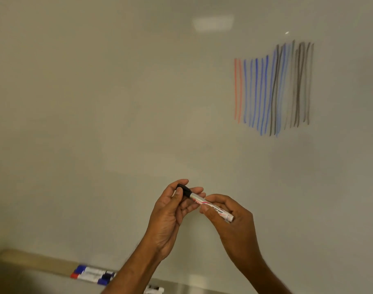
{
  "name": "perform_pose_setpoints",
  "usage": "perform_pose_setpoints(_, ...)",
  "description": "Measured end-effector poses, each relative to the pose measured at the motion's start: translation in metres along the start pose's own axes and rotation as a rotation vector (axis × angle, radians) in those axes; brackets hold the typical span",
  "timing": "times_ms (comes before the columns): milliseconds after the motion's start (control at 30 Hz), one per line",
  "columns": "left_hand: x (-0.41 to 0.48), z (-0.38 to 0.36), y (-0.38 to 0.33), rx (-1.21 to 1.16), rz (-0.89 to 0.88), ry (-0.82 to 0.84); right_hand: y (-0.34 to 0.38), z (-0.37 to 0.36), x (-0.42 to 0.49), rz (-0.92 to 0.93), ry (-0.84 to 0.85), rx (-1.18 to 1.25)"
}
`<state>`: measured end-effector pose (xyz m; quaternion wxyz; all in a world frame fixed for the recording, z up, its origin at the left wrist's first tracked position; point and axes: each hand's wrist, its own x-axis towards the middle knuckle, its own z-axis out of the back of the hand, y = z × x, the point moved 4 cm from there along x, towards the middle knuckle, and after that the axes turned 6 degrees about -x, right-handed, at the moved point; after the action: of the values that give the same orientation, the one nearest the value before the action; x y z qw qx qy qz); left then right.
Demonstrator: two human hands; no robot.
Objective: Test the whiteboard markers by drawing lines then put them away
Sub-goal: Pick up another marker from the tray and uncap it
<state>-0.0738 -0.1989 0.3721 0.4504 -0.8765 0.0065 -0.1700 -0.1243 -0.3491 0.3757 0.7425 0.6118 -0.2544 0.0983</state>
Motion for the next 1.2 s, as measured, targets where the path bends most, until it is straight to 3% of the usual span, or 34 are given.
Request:
perform_pose_setpoints(267,-0.024,0.104,0.03,0.33,0.091,-0.117,-0.079,-0.054,-0.026,-0.017,0.219,-0.35)
perform_pose_setpoints(667,-0.073,0.269,0.093,0.823,0.199,-0.407,-0.223,-0.148,-0.063,0.065,0.235,-0.79)
perform_pose_setpoints(733,-0.088,0.29,0.112,1.034,0.245,-0.359,-0.246,-0.16,-0.068,0.062,0.256,-0.869)
perform_pose_setpoints(900,-0.114,0.321,0.167,1.423,0.357,-0.012,-0.294,-0.191,-0.076,0.069,0.352,-1.068)
perform_pose_setpoints(1067,-0.114,0.332,0.206,1.624,0.483,0.206,-0.34,-0.216,-0.083,-0.004,0.466,-1.186)
perform_pose_setpoints(1200,-0.098,0.337,0.225,1.662,0.551,0.244,-0.369,-0.231,-0.09,-0.04,0.552,-1.255)
